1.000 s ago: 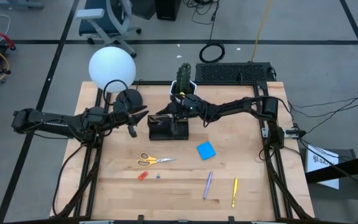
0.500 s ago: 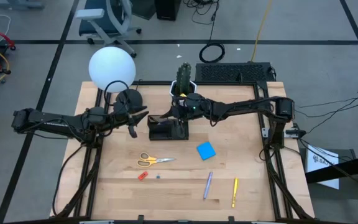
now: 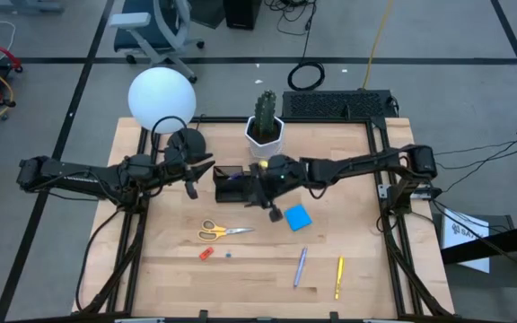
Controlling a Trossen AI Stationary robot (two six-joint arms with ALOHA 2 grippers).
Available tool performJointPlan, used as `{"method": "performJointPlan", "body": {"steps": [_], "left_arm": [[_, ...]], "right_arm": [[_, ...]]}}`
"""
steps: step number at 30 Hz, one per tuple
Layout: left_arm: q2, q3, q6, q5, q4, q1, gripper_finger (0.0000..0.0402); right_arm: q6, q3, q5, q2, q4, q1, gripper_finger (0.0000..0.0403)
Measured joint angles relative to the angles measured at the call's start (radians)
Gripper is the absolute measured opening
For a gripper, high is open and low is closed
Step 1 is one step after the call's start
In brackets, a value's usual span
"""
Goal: Pick and place office supplies into organizer
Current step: Put the purple pen into the desk organizer
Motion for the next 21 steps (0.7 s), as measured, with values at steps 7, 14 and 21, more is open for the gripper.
{"method": "performJointPlan", "body": {"steps": [7,14,21], "left_arm": [[0.0,0.0,-0.034,0.105,-0.003,-0.001,0.0115],[0.0,0.0,-0.079,0.11,-0.028,0.0,0.0115],[0.0,0.0,-0.106,0.111,-0.06,0.0,0.0115]], "right_arm": [[-0.039,0.0,0.158,-0.037,-0.143,0.066,0.01],[-0.063,0.0,0.187,-0.103,-0.327,0.13,0.01],[-0.092,0.0,0.191,-0.126,-0.509,0.223,0.01]]}}
